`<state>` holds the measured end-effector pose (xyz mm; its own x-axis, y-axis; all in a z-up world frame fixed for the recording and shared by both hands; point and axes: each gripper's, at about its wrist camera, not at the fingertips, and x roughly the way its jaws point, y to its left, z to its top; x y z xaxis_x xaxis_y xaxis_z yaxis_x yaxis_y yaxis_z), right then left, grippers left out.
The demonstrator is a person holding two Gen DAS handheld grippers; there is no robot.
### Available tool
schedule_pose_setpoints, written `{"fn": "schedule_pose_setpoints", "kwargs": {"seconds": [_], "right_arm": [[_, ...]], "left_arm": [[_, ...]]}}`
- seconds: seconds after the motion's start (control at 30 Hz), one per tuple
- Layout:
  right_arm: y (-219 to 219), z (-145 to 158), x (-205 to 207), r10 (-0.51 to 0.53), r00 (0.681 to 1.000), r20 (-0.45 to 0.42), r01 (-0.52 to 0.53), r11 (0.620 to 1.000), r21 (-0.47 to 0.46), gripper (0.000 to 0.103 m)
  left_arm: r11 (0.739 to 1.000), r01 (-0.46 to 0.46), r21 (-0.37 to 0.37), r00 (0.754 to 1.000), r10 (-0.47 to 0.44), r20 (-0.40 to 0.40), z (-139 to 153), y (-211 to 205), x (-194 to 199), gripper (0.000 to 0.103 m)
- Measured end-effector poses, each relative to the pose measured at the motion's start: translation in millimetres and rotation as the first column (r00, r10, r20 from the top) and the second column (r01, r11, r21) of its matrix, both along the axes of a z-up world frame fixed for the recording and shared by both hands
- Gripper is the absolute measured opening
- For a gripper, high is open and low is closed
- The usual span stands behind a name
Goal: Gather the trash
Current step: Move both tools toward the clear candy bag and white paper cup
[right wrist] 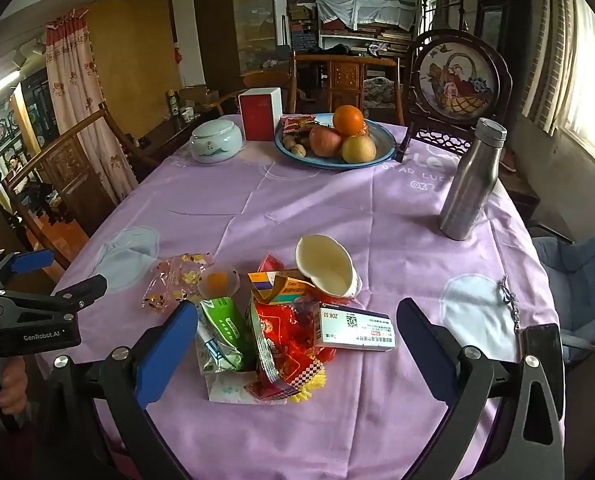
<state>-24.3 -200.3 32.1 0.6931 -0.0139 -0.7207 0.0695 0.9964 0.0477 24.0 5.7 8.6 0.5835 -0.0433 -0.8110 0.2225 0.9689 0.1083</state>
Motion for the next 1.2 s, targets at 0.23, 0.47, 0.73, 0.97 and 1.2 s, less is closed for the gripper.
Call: {"fn": "schedule_pose_setpoints", "kwargs": {"seconds": [0.23,0.47,0.73,0.97,1.2], "right_arm": [[1,-2,1,0.005,1.0,-0.002,-0.005,1.0,0.01,0.097],[-3,-4,6,0.0,1.0,-0.003,0.0,1.0,0.023,0.097],[-11,-5,13,-0.01,1.0,-0.015,0.011,0.999,0.053,0.097],[-12,-8,17,-0.012,1.0,-0.021,0.013,0.999,0.03,0.097],[-12,-12,26,-0.01,0.998,-0.055,0.012,0.999,0.034,0.097]], "left_arm": [[1.0,-0.01,0.0,1.0,0.01,-0.004,-5,3,-1,0.096],[1.0,-0.011,0.009,1.0,0.011,-0.004,-4,2,2,0.096],[1.0,-0.014,0.011,1.0,0.014,-0.008,-4,3,9,0.096],[1.0,-0.014,0.015,1.0,0.014,-0.015,-5,4,14,0.097],[1.0,-0.02,0.016,1.0,0.02,-0.024,-7,4,23,0.096]]}}
